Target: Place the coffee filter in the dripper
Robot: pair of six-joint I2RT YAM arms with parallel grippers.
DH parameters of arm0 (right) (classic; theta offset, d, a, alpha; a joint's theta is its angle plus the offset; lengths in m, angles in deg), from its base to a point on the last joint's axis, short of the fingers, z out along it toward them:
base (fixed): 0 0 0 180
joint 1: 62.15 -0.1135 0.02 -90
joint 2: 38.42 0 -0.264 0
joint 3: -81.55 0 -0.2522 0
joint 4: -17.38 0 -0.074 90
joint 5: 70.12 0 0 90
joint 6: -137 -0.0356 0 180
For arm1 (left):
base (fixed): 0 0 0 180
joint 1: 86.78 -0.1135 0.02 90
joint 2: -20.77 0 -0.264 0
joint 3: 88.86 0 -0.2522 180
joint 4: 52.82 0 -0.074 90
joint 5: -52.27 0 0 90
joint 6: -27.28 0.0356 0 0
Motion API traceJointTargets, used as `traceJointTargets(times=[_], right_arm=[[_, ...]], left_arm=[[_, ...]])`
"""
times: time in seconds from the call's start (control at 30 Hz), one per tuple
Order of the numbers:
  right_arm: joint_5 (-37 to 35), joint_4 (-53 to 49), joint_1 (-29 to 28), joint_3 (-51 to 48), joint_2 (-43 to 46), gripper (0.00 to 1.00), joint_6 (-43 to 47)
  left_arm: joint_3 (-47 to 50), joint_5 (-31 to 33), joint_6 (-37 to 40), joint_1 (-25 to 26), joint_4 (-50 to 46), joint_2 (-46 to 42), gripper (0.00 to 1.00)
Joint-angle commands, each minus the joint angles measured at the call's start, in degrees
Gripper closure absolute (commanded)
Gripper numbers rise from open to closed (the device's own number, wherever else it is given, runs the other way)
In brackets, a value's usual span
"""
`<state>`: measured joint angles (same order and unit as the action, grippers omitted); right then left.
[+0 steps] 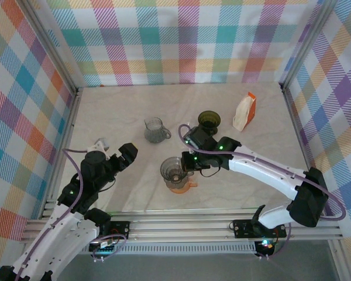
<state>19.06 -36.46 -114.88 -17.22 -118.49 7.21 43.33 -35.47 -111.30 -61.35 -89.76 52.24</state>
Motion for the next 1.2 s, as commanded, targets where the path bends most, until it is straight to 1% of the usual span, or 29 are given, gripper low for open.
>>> traceJointTargets(times=[0.0,0.43,0.57,0.6,0.67,0.73,0.83,0.93,1.0,1.1,1.17], right_arm=[[-1.13,2.37,0.5,-1.0,2.25,1.0,1.36],[-2.91,3.52,0.51,-3.46,3.37,1.0,2.26],[-2.28,4.37,0.48,-4.7,3.59,1.0,1.77],[-2.54,4.15,0.52,-4.87,3.65,0.98,1.57],[-2.74,4.37,0.52,-5.18,3.95,0.83,1.51],[-3.33,4.08,0.48,-5.4,4.63,0.63,1.45],[-4.52,3.34,0.57,-5.33,5.99,0.43,1.2],[-6.44,2.27,0.6,-5.0,7.73,0.3,1.12],[-9.19,1.15,0.61,-4.56,9.5,0.25,1.42],[-14.03,-0.34,2.1,-4.18,12.75,0.22,2.24],[-14.43,-0.81,5.67,-4.42,14.75,0.22,2.15]], left_arm=[[0.69,0.62,0.85,0.23,-0.71,-0.51,0.0],[1.09,0.92,1.0,0.23,-0.74,-0.4,0.0],[1.09,1.08,1.14,0.23,-0.84,-0.35,0.0],[1.11,1.12,1.13,0.23,-0.88,-0.35,0.0],[1.17,1.15,1.12,0.23,-0.91,-0.35,0.0],[1.21,1.01,1.15,0.23,-0.92,-0.35,0.0],[1.17,1.01,1.16,0.23,-0.9,-0.34,0.0],[1.18,1.1,1.11,0.23,-0.99,-0.35,0.0],[1.13,1.4,0.85,0.23,-1.18,-0.09,0.0],[1.17,2.88,-0.43,0.23,-1.57,0.4,0.0],[1.57,3.24,-1.02,0.23,-0.66,1.7,0.0]])
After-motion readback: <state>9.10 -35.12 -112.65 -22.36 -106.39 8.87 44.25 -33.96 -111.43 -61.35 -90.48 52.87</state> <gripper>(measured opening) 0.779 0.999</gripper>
